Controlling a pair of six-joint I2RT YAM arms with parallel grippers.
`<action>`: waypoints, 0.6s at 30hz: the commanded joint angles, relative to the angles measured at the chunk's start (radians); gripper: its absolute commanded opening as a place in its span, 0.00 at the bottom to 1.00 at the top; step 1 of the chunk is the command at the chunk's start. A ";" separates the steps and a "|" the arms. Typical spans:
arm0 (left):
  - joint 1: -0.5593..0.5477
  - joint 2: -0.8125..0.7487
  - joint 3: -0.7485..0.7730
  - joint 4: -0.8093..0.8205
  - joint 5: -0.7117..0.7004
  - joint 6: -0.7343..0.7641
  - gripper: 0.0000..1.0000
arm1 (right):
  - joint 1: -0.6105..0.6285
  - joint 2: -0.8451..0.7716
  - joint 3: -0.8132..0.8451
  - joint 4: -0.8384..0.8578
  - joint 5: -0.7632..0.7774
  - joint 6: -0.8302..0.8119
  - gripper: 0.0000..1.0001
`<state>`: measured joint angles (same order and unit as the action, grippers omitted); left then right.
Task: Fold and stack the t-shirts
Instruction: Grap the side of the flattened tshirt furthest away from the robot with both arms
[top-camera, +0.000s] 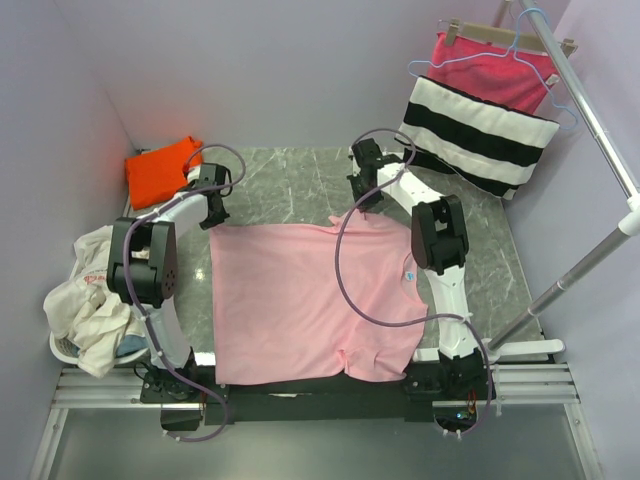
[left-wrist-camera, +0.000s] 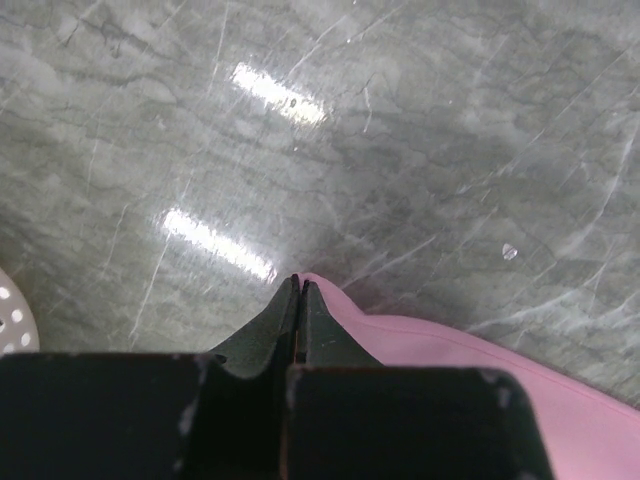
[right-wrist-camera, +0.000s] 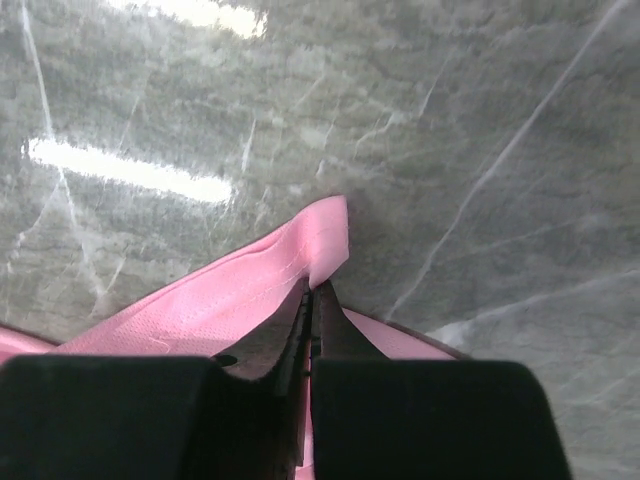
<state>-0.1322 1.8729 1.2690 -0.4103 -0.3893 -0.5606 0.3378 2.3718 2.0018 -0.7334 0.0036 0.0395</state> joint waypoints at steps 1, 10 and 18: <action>0.008 0.037 0.085 0.005 0.006 0.027 0.01 | -0.019 0.030 0.063 -0.018 0.035 0.013 0.00; 0.091 0.072 0.185 0.005 0.055 0.036 0.01 | -0.095 -0.016 0.114 0.069 0.118 0.097 0.00; 0.128 0.107 0.236 0.022 0.092 0.050 0.01 | -0.143 -0.072 0.043 0.169 0.085 0.112 0.00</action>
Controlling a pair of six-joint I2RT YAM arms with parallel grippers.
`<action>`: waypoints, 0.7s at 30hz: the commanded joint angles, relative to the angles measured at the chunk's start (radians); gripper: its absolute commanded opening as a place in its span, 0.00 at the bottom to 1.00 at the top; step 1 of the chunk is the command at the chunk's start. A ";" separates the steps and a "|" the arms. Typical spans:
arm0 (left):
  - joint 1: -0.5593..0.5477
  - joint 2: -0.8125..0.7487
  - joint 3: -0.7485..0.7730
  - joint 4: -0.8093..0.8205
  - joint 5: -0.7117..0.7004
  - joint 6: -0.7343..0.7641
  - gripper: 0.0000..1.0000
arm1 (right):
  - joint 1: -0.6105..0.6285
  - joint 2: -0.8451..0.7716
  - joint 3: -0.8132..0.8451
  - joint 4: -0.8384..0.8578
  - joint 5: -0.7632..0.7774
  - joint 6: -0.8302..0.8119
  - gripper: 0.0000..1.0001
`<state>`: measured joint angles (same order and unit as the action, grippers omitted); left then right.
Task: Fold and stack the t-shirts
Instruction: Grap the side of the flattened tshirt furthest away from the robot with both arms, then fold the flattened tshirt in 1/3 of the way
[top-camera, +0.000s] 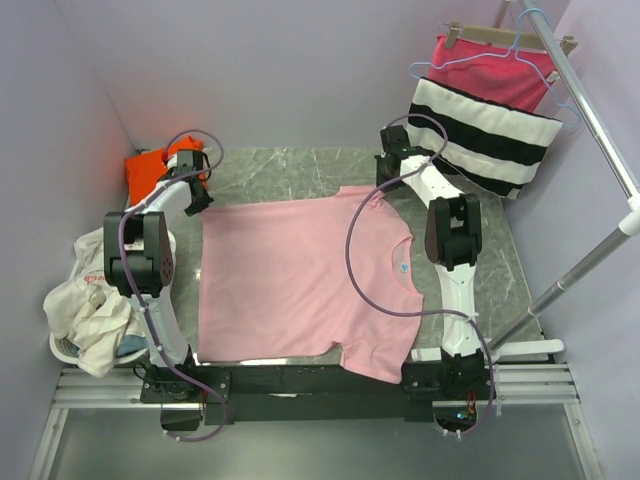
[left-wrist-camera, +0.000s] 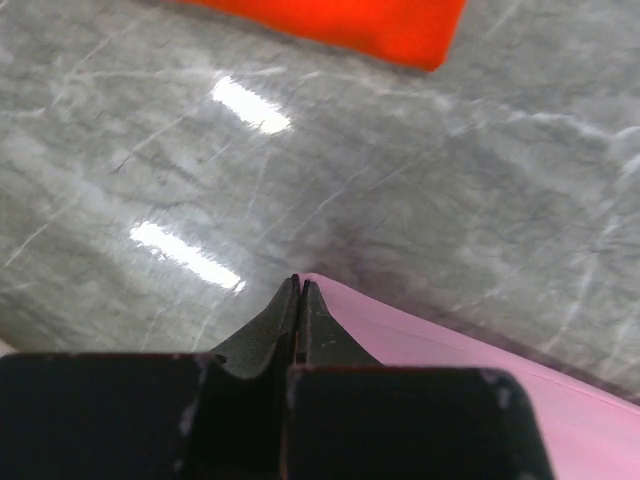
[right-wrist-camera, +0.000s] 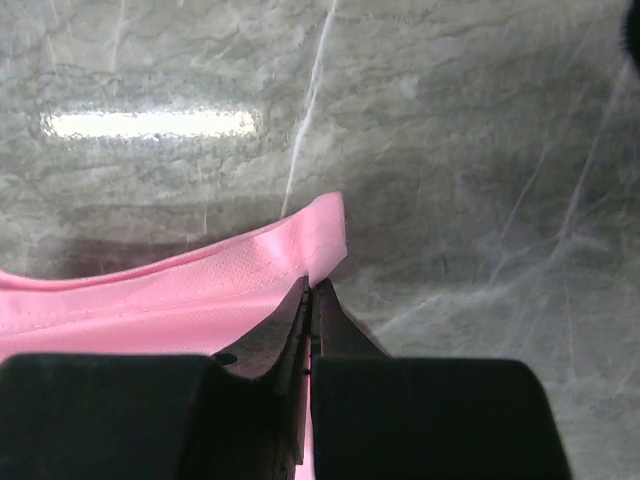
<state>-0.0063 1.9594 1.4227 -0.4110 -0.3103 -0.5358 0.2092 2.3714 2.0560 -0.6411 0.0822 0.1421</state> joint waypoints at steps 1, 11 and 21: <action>0.002 0.029 0.096 0.020 0.017 0.028 0.01 | -0.014 -0.077 -0.016 0.084 0.008 0.013 0.00; 0.002 0.095 0.269 -0.012 0.054 0.054 0.01 | -0.027 -0.084 0.119 0.115 -0.079 -0.013 0.00; -0.024 -0.045 0.107 0.032 0.122 0.010 0.01 | -0.021 -0.202 0.006 0.110 -0.211 -0.015 0.00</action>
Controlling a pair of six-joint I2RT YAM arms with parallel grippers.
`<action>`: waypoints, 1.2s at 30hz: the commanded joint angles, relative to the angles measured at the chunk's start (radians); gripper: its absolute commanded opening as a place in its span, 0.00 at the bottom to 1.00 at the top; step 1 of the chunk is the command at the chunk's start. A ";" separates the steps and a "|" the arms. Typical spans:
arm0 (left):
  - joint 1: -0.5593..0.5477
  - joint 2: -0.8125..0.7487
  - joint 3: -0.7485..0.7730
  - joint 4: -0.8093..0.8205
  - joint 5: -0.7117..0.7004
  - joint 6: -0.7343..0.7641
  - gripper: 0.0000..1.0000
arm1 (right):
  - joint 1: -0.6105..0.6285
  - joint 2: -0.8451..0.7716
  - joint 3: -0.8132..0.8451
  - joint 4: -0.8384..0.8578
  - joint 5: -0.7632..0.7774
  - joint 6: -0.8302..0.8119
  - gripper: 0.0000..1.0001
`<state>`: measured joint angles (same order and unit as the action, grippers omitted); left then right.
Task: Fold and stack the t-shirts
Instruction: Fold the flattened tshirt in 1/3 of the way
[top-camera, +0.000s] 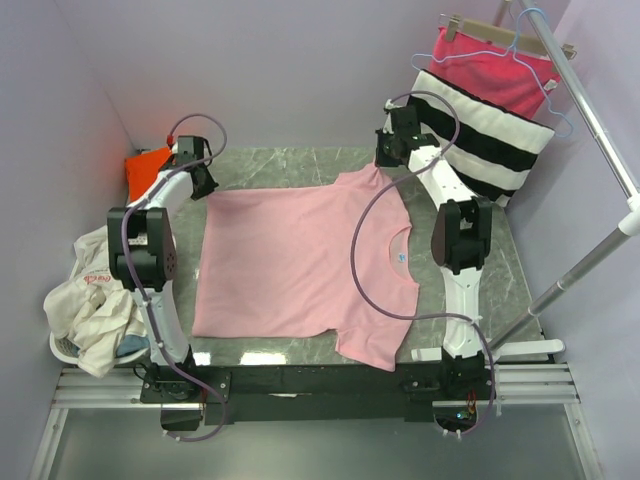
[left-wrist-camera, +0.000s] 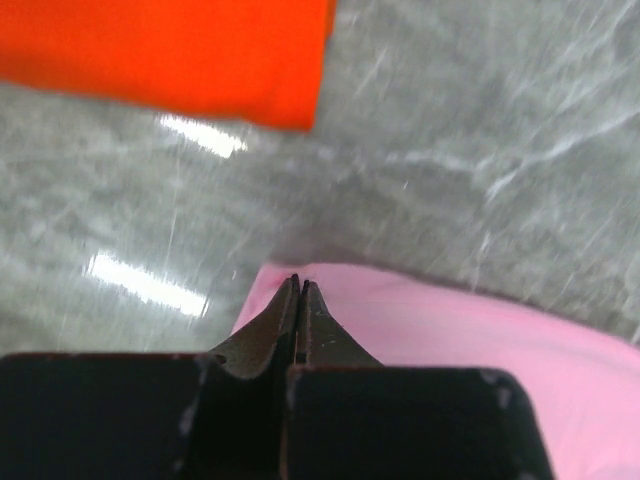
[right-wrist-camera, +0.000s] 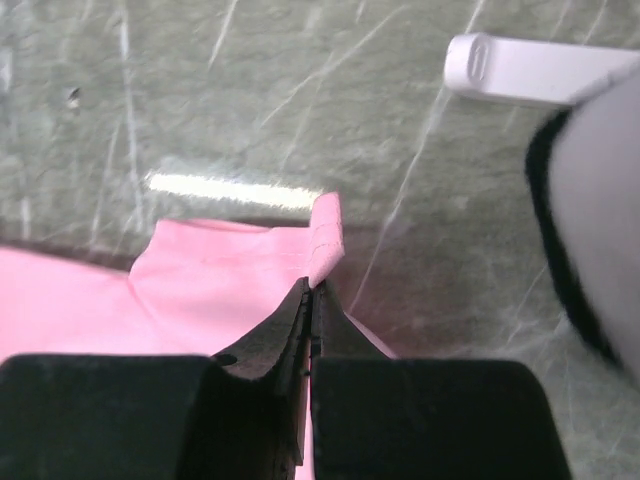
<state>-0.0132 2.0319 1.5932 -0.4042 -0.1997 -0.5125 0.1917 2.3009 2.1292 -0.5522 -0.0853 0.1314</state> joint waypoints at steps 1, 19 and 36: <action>-0.025 -0.133 -0.081 0.027 0.005 -0.018 0.01 | -0.003 -0.179 -0.140 0.031 -0.044 -0.003 0.00; -0.041 -0.378 -0.406 -0.051 -0.196 -0.100 0.01 | 0.020 -0.609 -0.796 0.087 0.081 0.111 0.00; -0.044 -0.440 -0.604 -0.117 -0.218 -0.179 0.02 | 0.094 -0.661 -1.068 -0.012 0.254 0.306 0.30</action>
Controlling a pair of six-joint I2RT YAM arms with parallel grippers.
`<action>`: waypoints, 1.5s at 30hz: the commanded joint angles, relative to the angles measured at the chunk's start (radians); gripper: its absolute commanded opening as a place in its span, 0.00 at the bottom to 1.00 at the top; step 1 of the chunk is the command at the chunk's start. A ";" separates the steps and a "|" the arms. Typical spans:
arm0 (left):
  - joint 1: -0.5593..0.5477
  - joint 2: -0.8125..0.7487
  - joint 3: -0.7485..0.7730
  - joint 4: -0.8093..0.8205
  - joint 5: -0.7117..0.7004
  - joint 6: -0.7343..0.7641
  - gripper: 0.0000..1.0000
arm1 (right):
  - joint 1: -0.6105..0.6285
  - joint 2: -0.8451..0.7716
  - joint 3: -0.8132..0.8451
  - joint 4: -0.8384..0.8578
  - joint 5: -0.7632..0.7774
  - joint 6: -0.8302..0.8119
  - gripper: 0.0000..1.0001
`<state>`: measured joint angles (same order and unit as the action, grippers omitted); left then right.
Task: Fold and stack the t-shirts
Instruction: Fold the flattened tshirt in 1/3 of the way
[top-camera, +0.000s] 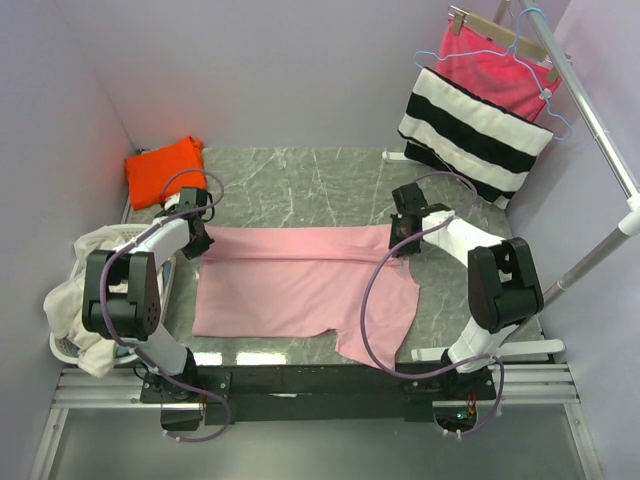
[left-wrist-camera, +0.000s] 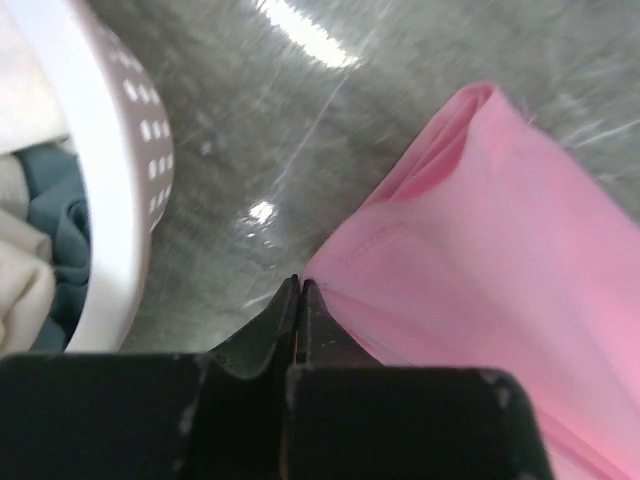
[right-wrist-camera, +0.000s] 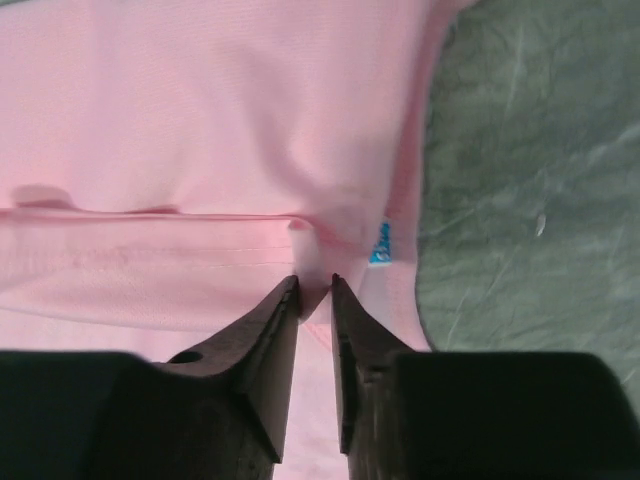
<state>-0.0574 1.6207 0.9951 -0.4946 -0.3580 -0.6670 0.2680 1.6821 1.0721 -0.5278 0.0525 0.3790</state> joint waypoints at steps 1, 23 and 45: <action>-0.001 -0.039 -0.009 -0.032 -0.064 -0.035 0.04 | 0.020 -0.048 -0.012 -0.044 0.147 0.070 0.34; -0.067 -0.151 0.040 0.120 0.172 0.007 0.70 | 0.019 0.033 0.097 0.028 -0.010 0.014 0.45; -0.128 -0.104 0.063 0.120 0.192 0.027 0.68 | 0.010 -0.056 -0.021 0.048 0.083 0.044 0.46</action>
<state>-0.1761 1.5082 1.0153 -0.4004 -0.1764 -0.6624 0.2855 1.6585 1.0645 -0.4995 0.1127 0.4076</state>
